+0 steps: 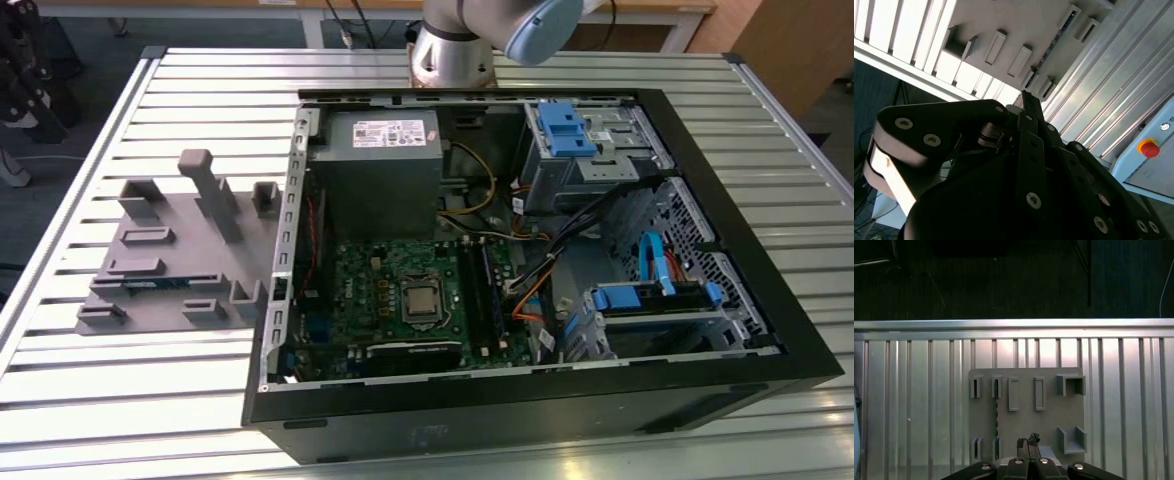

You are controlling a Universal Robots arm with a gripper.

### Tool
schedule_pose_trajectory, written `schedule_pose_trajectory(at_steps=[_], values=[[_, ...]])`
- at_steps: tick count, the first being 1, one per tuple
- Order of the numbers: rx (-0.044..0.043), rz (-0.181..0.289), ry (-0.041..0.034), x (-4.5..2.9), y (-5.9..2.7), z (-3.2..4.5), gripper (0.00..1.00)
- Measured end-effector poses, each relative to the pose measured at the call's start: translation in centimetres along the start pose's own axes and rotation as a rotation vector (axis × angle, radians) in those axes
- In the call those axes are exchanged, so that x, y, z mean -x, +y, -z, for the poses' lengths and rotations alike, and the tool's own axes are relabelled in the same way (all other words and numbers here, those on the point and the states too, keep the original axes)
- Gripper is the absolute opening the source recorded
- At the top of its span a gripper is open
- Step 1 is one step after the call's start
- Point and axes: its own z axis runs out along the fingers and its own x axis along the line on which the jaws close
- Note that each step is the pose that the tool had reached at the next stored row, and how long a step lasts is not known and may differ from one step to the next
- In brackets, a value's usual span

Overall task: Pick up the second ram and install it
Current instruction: 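Pick up the second ram and move it above second insertion slot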

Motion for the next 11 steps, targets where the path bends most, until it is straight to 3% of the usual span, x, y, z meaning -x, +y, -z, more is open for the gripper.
schedule_pose_trajectory(at_steps=[6,7,11], values=[[0.0000,0.000,0.0000,0.00,0.00,0.00,0.11],[0.0000,0.001,0.0000,0.00,0.00,0.00,0.17],[-0.0003,-0.005,-0.0003,0.00,-0.01,-0.09,0.18]])
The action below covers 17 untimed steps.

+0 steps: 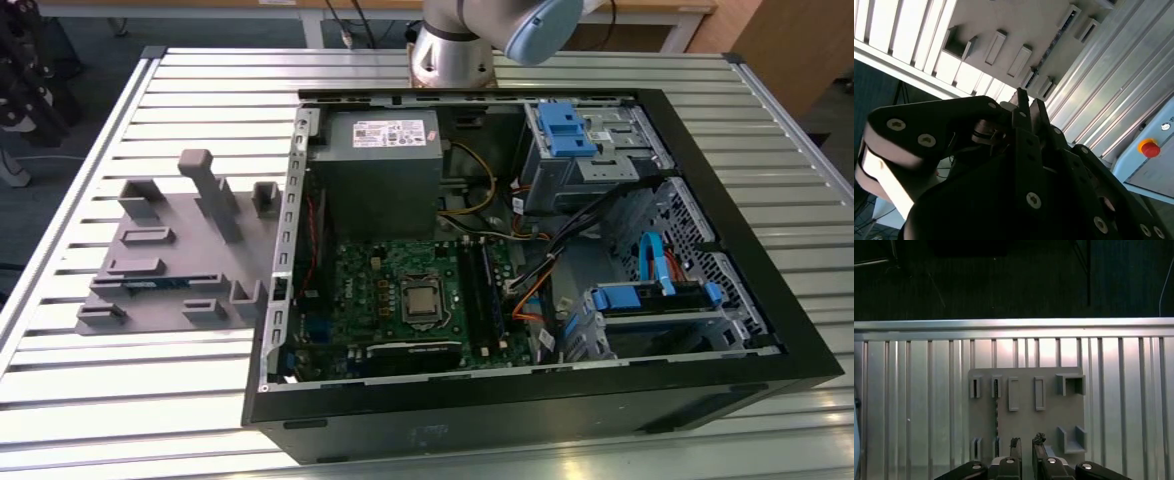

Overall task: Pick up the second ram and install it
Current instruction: 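Pick up the second ram and move it above second insertion slot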

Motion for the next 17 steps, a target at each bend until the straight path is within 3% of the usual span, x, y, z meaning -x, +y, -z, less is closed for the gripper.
schedule_pose_trajectory(at_steps=[1,2,9,10,17], values=[[-0.0001,-0.007,-0.0001,0.00,0.00,-0.05,0.18],[-0.0002,-0.013,-0.0002,-0.01,0.00,-0.12,0.24],[-0.0006,-0.031,-0.0006,-0.09,0.40,-0.67,0.25],[-0.0005,-0.031,-0.0007,-0.11,0.55,-0.75,0.32],[-0.0006,-0.031,-0.0011,-0.23,0.79,-1.91,0.32]])
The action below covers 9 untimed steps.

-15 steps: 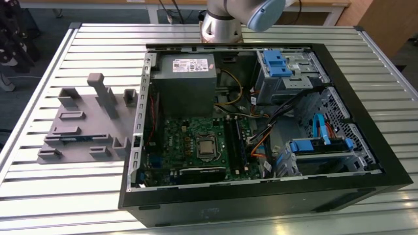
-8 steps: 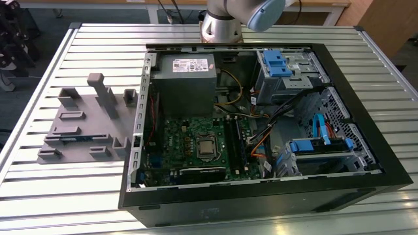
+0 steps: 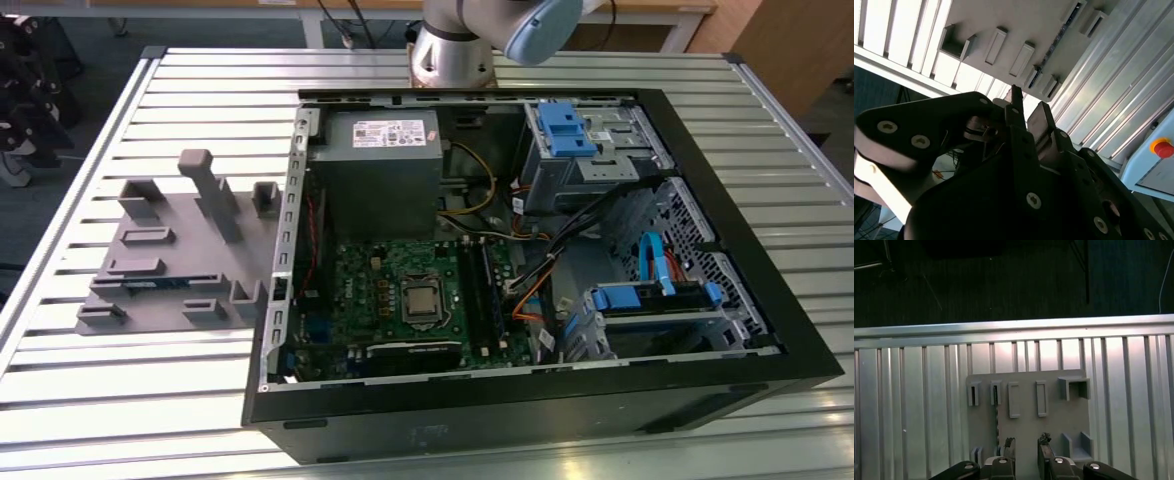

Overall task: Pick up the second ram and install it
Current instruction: 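Pick up the second ram and move it above second insertion slot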

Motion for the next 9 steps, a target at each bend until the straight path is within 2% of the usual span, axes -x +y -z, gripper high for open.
schedule_pose_trajectory(at_steps=[6,7,8,9], values=[[-0.0004,0.000,0.0019,-0.07,-0.02,-0.49,0.32],[-0.0003,0.000,0.0027,-0.07,-0.03,-0.60,0.33],[-0.0003,0.000,0.0031,-0.08,-0.03,-0.72,0.39],[-0.0004,0.000,0.0035,-0.08,-0.03,-0.85,0.39]])
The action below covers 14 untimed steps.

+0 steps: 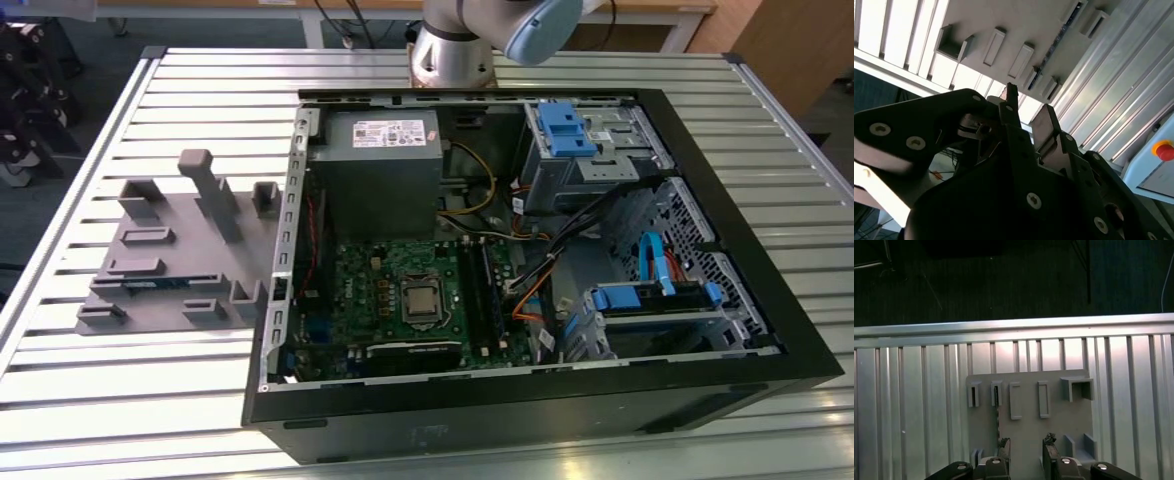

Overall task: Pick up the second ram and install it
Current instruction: 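Pick up the second ram and move it above second insertion slot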

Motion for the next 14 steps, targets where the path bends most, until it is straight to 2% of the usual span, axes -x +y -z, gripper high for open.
schedule_pose_trajectory(at_steps=[10,14], values=[[-0.0001,0.000,0.0008,-0.14,-0.04,-1.68,0.39],[0.0001,0.000,0.0009,-0.48,-0.08,-2.40,0.39]])
